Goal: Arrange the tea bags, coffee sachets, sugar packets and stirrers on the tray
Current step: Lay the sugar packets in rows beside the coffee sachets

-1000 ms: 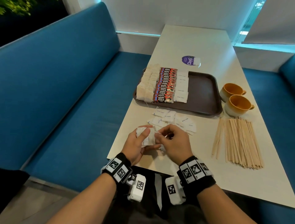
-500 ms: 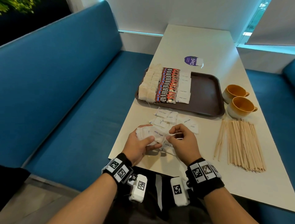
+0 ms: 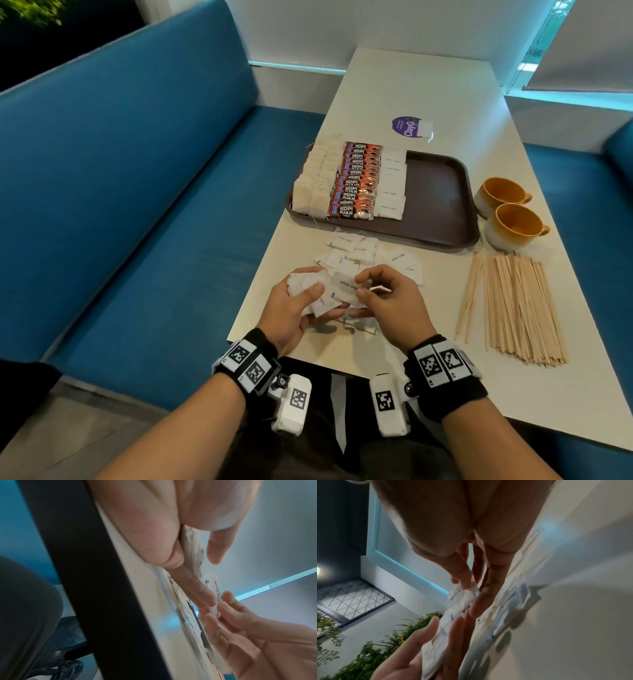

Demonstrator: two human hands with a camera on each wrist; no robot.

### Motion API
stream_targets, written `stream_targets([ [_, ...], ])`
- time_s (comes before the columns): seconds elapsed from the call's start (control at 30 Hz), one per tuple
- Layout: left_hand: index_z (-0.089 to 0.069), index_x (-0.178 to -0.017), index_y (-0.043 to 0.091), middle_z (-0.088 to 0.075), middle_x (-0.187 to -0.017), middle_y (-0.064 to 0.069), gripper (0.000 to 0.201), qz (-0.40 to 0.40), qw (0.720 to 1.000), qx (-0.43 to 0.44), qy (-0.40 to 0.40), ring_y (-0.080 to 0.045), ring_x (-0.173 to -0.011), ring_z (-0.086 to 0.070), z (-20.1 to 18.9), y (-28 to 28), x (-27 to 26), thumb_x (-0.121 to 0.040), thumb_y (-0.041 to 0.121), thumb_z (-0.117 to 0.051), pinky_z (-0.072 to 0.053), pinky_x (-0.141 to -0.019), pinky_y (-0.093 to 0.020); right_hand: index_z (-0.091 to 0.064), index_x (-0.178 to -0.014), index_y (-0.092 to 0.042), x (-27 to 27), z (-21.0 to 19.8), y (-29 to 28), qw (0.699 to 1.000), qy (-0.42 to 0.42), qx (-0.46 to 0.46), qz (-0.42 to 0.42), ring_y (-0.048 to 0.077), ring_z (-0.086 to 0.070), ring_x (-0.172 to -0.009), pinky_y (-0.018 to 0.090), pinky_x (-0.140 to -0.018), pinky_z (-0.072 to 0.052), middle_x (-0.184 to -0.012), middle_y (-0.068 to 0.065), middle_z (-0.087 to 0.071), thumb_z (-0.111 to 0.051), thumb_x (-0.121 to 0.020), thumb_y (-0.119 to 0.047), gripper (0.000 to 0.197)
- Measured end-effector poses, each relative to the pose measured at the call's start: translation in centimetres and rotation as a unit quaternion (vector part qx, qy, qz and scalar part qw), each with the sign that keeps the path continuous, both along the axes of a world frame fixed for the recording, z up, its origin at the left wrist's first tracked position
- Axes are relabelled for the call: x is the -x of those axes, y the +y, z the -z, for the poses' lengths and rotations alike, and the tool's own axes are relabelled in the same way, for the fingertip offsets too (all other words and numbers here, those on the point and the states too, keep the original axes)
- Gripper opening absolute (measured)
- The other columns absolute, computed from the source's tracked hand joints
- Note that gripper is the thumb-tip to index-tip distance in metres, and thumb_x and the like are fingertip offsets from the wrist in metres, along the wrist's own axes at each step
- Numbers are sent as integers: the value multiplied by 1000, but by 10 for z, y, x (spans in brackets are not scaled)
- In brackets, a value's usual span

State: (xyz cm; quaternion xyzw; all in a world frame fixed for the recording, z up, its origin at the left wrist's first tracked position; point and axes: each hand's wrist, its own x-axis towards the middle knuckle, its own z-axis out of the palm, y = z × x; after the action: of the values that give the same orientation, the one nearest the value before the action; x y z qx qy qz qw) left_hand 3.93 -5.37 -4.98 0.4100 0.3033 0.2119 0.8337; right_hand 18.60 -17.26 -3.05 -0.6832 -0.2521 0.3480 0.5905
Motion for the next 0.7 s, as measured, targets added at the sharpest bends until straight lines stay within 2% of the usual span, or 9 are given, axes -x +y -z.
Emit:
stream_targets([
  [0.07,-56,-130,9,-72,-118,-24,34,-9,1000,8,-10,-44,-90,-73,3,1,0,-97,-1,-58,-65,-69,-44,-66,-96,-3,-4,-2,-1,1000,1,13,-8,42,-73,-72,49,-68,-64,-99,22,-66,-65,-91,10,14],
  [0.17,-59,-125,8,-67,-125,-26,38,-6,1000,11,-28,-45,-96,-73,6,3,1,-92,-12,-57,-64,-69,-41,-70,-93,-3,-11,-2,-1,1000,2,11,4,36,-74,-72,38,-68,-64,-96,25,-68,-74,-84,9,15],
  [0.27,-53,-131,4,-68,-123,-26,55,1,998,11,-54,-49,-106,-69,8,3,1,-78,-10,-61,-63,-75,-42,-74,-91,-3,-23,-3,1,1000,19,1,15,33,-74,-72,41,-74,-64,-92,25,-70,-76,-81,10,16],
  [0.33,-48,-135,2,-68,-119,-29,61,7,998,8,-62,-51,-108,-68,10,4,1,-77,-11,-58,-63,-79,-44,-74,-90,-2,-37,-6,4,999,19,-9,32,31,-73,-68,36,-72,-64,-87,23,-69,-74,-81,13,18],
  [0.43,-45,-137,0,-67,-119,-32,60,10,998,-1,-66,-52,-111,-66,13,4,-1,-79,-10,-58,-62,-85,-46,-73,-96,3,-69,-19,13,997,0,-19,75,32,-73,-69,29,-69,-63,-84,21,-67,-72,-82,15,18],
  [0.5,-44,-138,-1,-66,-121,-33,60,10,998,-7,-65,-53,-112,-66,14,4,-1,-81,-9,-59,-61,-87,-48,-72,-100,5,-97,-28,23,995,0,-12,103,31,-73,-72,29,-71,-63,-86,21,-70,-72,-83,14,19],
  [0.6,-45,-137,0,-66,-122,-32,59,13,998,-3,-67,-52,-112,-66,14,4,-1,-81,-10,-59,-61,-87,-48,-75,-95,-2,-136,-34,43,992,10,-10,126,30,-75,-79,32,-76,-64,-93,16,-75,-76,-82,10,18],
  [0.7,-47,-134,1,-67,-120,-32,57,18,998,1,-67,-52,-112,-66,14,5,-1,-80,-11,-59,-62,-84,-47,-76,-98,-6,-163,-30,64,992,-18,37,116,21,-75,-83,26,-76,-63,-99,12,-76,-78,-83,5,19],
])
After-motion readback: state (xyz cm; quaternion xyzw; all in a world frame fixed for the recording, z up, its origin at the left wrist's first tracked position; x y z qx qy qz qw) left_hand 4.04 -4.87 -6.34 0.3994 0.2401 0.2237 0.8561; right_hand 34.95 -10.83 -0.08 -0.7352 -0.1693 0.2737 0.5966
